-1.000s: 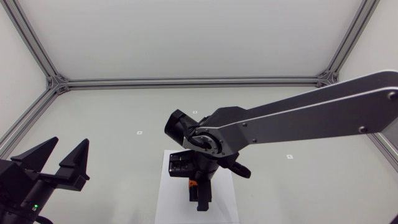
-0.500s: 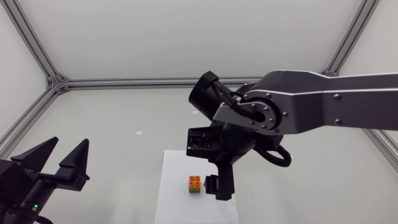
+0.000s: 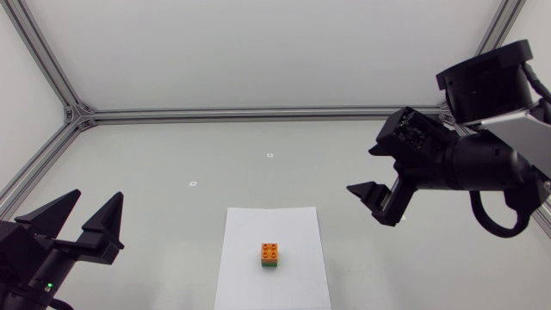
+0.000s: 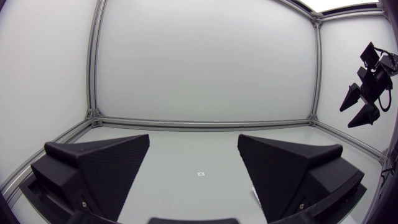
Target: Pick up the orange 2x2 brick with the right arm and stack it on top of the green 2x2 brick in the center
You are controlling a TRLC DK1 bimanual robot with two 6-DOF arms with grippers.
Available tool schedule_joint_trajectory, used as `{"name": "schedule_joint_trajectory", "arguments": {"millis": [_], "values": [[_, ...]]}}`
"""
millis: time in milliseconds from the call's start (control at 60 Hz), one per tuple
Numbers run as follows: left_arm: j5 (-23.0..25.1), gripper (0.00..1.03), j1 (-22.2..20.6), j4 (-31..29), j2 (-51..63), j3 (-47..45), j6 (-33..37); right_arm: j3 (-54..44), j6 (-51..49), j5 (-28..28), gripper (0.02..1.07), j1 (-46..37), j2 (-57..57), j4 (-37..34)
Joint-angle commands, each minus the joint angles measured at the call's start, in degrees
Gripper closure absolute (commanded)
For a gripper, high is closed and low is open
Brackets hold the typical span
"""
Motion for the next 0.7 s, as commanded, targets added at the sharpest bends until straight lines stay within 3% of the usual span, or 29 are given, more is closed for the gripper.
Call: {"name": "schedule_joint_trajectory", "arguments": {"millis": [0, 333, 550, 683], "values": [[-0.2, 0.04, -0.3, -0.6, -0.1, -2.3, -1.2, -5.1, 2.8, 1.0, 0.06, -4.0, -2.4, 3.4], [-0.2, 0.04, -0.4, -0.6, -0.1, -2.3, -1.2, -21.2, 8.0, 1.5, 0.07, -20.4, -17.8, 21.6], [-0.2, 0.04, -0.4, -0.6, -0.1, -2.3, -1.2, -29.2, 11.7, 1.6, 0.07, -22.1, -27.4, 29.8], [-0.2, 0.04, -0.4, -0.6, -0.1, -2.3, -1.2, -32.0, 13.5, 1.7, 0.07, -22.4, -32.8, 30.0]]}}
